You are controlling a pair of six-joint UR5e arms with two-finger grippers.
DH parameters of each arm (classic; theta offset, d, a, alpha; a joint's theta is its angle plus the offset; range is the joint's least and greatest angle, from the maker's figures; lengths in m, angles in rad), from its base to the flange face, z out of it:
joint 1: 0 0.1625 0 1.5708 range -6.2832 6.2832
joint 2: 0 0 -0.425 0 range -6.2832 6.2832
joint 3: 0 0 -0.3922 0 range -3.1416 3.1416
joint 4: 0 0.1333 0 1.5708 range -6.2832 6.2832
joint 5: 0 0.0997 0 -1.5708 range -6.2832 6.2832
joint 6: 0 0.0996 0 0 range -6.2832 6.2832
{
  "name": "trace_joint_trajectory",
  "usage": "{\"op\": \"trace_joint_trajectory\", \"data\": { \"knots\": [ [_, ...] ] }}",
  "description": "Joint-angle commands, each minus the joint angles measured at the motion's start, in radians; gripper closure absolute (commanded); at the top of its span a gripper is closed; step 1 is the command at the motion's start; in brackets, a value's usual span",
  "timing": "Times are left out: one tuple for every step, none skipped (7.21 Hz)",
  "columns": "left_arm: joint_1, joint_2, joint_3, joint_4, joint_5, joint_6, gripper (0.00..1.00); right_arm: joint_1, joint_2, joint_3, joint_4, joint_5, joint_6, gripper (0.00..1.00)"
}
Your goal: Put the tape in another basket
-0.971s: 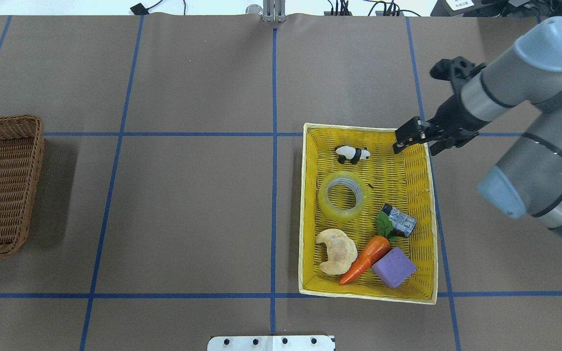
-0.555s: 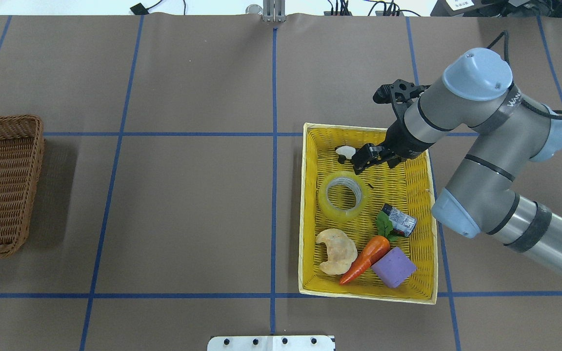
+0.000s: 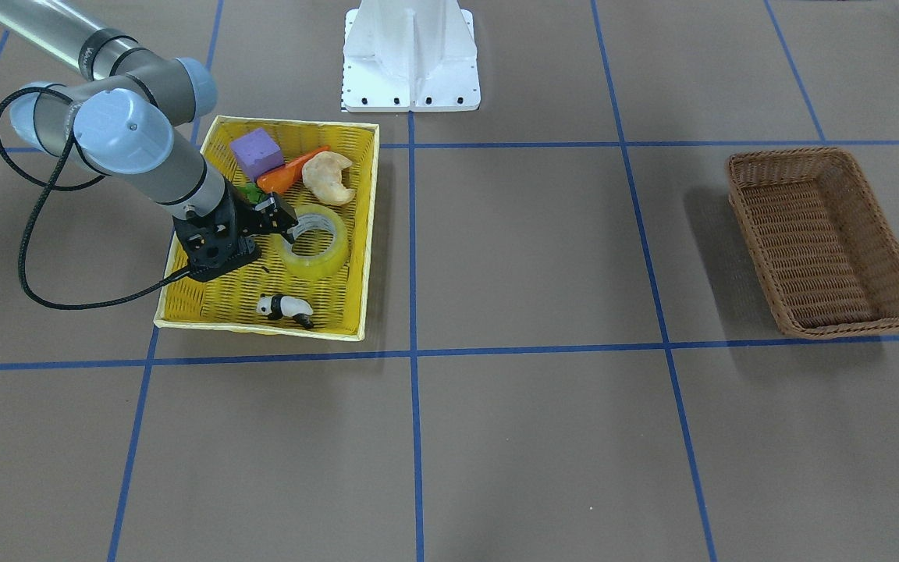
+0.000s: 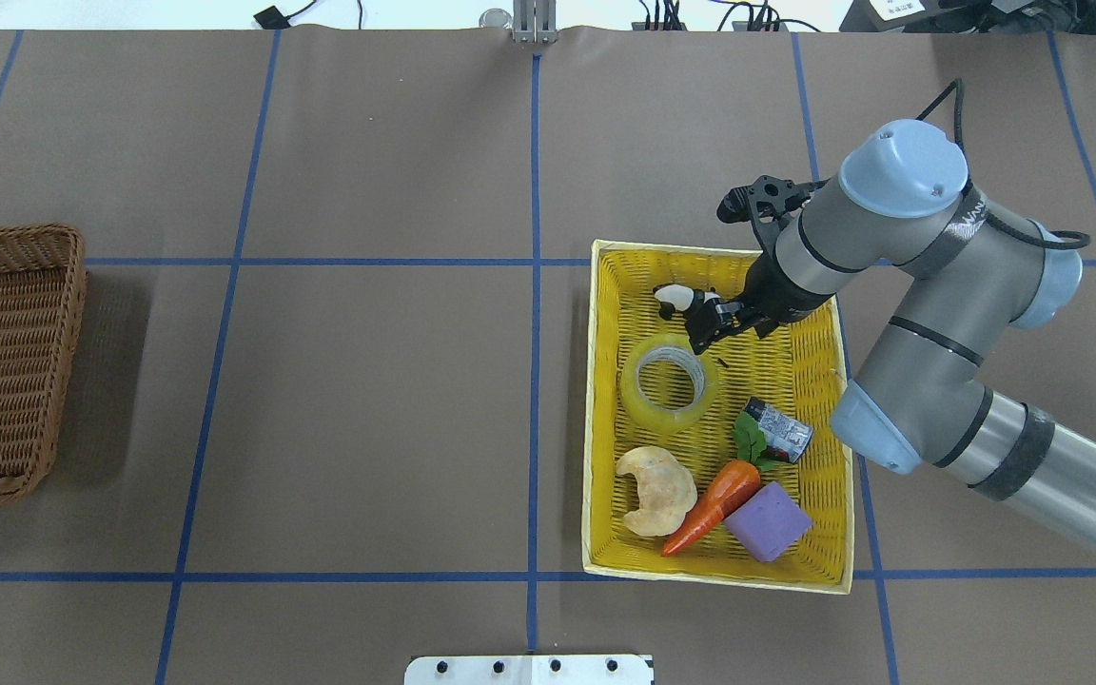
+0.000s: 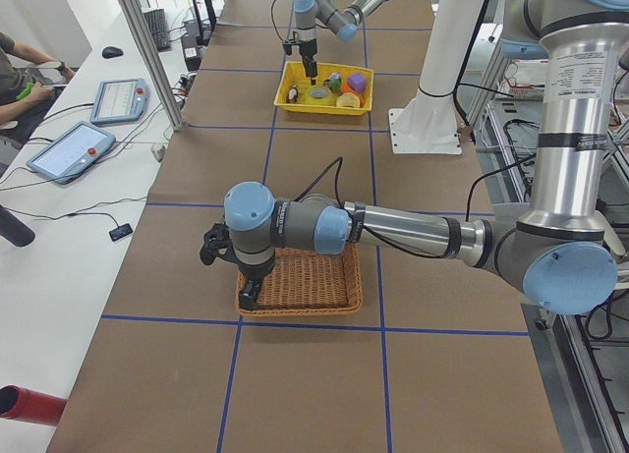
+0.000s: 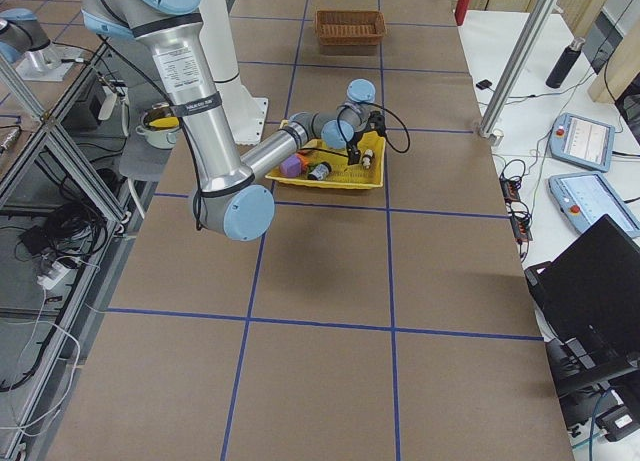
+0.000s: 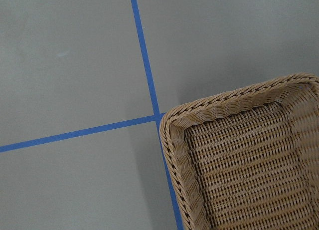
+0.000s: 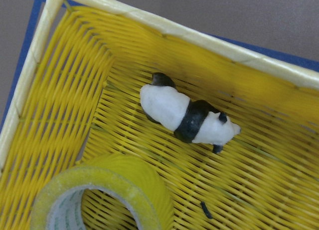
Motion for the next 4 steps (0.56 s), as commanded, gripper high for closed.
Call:
{"op": "trace_joint_trajectory", "data": {
  "knots": [
    [0.000,0.000,0.001,0.000,0.000,0.001,0.01,-0.035,-0.005,0.000,0.002,-0.021,-0.003,0.06],
    [0.000,0.000,0.001,0.000,0.000,-0.001,0.02,-0.049,-0.005,-0.003,0.002,-0.029,-0.013,0.06],
    [0.000,0.000,0.001,0.000,0.000,0.001,0.01,-0.051,-0.002,-0.009,0.002,-0.030,-0.017,0.08],
    [0.000,0.000,0.001,0.000,0.000,0.001,0.01,-0.057,0.002,-0.025,0.002,-0.033,-0.017,0.10]
  ]
}}
